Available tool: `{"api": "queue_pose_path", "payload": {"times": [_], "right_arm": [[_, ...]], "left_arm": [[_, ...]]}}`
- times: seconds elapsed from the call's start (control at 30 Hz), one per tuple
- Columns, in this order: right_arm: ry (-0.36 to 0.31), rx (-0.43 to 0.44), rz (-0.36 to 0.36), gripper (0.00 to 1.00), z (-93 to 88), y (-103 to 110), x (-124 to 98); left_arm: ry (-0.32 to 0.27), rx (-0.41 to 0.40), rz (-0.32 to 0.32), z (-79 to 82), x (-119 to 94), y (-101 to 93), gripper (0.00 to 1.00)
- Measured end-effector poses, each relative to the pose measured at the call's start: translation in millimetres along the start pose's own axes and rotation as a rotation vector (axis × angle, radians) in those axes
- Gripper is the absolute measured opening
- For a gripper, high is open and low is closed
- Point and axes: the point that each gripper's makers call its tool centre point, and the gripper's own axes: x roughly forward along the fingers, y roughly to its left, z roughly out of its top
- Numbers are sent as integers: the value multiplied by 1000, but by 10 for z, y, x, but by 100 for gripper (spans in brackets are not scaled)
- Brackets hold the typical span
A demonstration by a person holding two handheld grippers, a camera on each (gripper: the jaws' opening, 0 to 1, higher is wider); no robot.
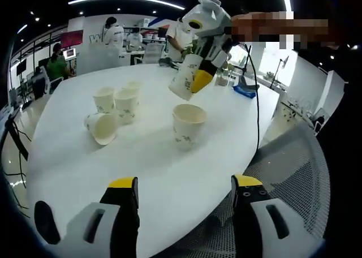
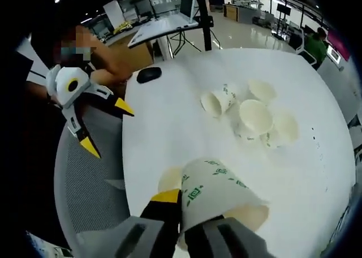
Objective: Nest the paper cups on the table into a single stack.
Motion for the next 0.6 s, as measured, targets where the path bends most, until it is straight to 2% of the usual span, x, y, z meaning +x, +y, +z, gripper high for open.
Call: {"api": "queue_pose_path", "payload": {"times": [0.1, 0.23, 0.4, 0.6], "right_arm": [[27, -17, 12, 0, -29, -20, 11], [73, -43, 16, 0, -45, 82, 46], [143, -91, -6, 0, -116, 38, 134], [166, -117, 23, 0, -103, 140, 171]], "left_arm": [[-1, 1, -1, -2, 6, 3, 65], [-4, -3, 1, 8, -6, 3, 65], [-6, -7, 4, 19, -19, 4, 65], [-10, -18, 13, 23, -16, 35, 65]]}}
